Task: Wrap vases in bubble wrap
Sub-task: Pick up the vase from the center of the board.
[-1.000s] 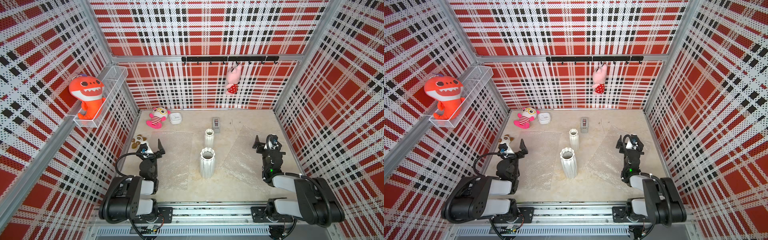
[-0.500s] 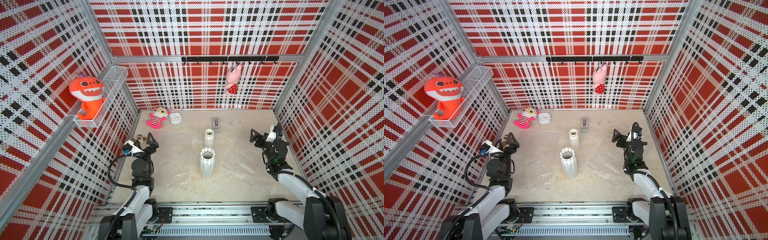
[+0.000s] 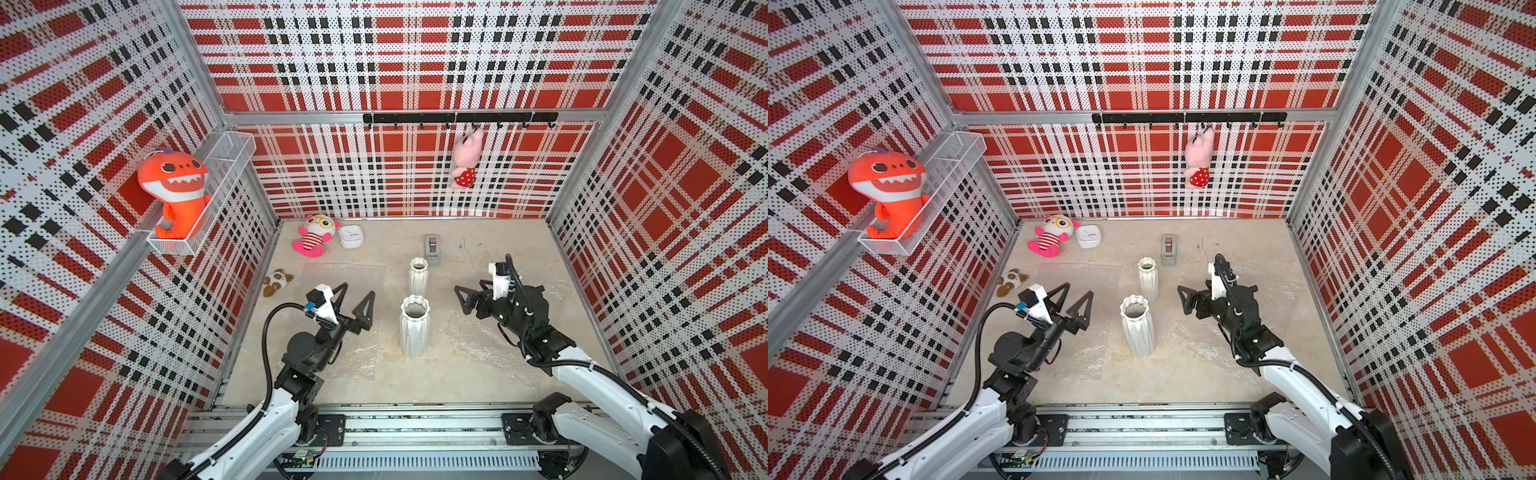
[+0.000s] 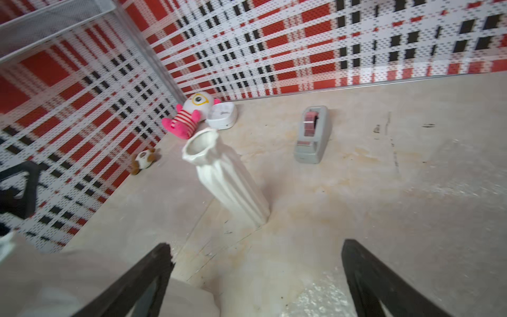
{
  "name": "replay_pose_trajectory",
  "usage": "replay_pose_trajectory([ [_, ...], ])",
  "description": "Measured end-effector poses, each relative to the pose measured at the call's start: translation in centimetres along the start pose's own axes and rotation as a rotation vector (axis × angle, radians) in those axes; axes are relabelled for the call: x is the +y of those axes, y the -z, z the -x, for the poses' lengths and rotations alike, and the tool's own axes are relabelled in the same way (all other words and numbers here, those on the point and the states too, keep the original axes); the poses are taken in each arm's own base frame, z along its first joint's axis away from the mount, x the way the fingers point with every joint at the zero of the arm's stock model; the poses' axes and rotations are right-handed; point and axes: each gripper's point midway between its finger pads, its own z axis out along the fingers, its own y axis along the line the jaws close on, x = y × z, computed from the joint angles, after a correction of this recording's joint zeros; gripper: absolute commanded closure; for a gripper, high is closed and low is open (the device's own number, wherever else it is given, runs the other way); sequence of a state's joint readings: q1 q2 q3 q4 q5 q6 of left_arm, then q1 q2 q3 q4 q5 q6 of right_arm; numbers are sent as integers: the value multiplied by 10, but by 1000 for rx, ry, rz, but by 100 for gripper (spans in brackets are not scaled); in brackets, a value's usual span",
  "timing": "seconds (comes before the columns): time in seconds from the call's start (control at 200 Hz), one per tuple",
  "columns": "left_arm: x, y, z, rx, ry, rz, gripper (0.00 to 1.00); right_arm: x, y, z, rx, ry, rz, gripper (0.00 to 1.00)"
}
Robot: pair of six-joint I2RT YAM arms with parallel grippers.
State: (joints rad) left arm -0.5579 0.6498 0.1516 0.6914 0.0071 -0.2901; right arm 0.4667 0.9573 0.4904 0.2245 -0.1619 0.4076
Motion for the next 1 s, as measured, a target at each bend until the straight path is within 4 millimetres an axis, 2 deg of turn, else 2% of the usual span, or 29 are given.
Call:
replay_pose_trajectory([
  [0.11,-32,8,-25,72,-48,-111,2,10,2,-4,10,6,47,0],
  [0.256,-62,17,-51,145,-101,-224,2,17,2,-23,59,0,102,0],
  [0.471,-76,17,-104,302,-181,-263,2,20,-4,-44,116,-12,146,0],
  [0.571,-75,14,-118,334,-206,-254,2,20,-7,-49,131,-16,156,0],
  [0.757,-77,3,-126,318,-229,-243,1,22,-9,-47,119,-11,168,0],
  [0.997,-90,-23,-116,242,-250,-242,0,22,-9,-46,115,-4,166,0],
])
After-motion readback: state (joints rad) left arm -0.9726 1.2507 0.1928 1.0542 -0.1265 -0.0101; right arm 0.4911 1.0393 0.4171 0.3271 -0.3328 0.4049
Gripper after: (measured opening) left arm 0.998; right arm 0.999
